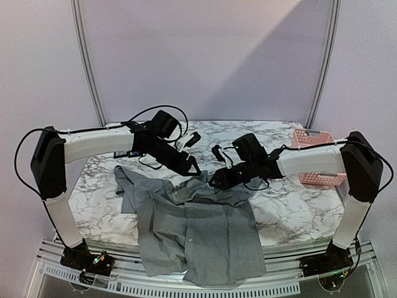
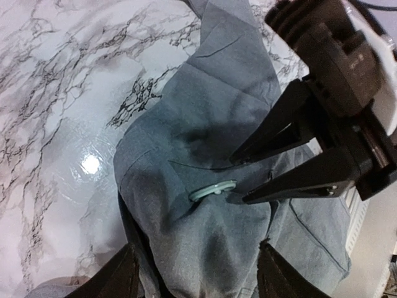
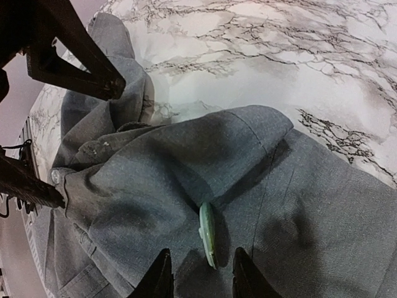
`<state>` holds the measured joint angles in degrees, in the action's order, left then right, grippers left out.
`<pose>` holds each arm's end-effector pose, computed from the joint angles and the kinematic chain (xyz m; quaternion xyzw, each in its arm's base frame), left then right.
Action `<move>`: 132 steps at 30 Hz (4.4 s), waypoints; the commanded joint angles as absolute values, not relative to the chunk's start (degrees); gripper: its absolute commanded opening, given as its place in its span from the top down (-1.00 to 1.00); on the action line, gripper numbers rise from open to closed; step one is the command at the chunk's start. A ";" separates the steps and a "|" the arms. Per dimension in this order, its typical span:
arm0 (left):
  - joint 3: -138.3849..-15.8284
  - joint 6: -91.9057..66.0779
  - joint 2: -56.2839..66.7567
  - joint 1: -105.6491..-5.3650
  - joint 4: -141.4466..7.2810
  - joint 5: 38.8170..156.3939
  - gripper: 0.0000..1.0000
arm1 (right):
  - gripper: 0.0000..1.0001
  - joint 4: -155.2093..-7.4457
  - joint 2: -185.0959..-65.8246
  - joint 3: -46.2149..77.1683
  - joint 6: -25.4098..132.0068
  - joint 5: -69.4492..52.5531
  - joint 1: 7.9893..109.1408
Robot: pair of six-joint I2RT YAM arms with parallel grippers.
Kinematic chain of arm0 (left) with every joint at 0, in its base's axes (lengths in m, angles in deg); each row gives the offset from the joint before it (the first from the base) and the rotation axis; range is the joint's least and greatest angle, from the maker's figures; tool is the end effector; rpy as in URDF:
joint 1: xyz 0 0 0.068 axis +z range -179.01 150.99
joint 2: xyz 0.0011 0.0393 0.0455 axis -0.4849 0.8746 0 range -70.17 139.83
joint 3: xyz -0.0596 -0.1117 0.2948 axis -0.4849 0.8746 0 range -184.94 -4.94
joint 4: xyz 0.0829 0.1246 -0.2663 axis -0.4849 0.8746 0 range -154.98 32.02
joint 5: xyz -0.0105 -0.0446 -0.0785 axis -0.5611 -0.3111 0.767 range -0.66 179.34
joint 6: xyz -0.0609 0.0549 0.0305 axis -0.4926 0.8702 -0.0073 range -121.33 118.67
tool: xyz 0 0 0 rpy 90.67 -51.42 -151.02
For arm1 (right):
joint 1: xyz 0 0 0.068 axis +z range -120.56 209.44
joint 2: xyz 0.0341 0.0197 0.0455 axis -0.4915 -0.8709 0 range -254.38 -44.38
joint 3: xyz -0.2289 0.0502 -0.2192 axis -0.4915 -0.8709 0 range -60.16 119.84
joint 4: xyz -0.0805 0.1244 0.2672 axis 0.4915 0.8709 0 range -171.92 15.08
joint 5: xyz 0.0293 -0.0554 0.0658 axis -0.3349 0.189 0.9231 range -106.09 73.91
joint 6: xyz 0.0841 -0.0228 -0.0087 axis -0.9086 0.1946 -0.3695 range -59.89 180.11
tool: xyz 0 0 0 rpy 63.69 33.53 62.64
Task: Remove the brooch from the garment
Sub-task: Pick up the brooch from the crumpled clothing, then pass from the right arm to the left, then open the brooch with the crumpled clothing.
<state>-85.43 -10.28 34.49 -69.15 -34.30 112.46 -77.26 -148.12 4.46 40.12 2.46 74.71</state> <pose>0.3423 -0.3286 0.2332 0.3094 0.8833 -0.2966 0.1898 0.3097 0.3478 0.1783 -0.2603 0.8719 0.3337 0.2462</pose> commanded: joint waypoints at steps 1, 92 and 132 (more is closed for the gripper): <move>-84.38 -9.20 34.95 -68.22 -35.64 112.88 -0.31 | 0.41 -75.55 -150.42 6.75 40.80 2.17 75.00; -82.02 0.99 31.40 -70.57 -37.75 132.64 0.64 | 1.00 -101.60 -137.40 -6.72 42.83 22.40 73.67; -81.81 -1.15 32.51 -69.79 -39.08 132.53 1.00 | 0.07 -104.60 -135.37 -10.93 38.45 23.41 71.19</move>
<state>-80.97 0.08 31.30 -70.50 -37.71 133.13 -105.12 -136.56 -10.20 38.29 24.75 70.54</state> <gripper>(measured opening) 0.066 0.464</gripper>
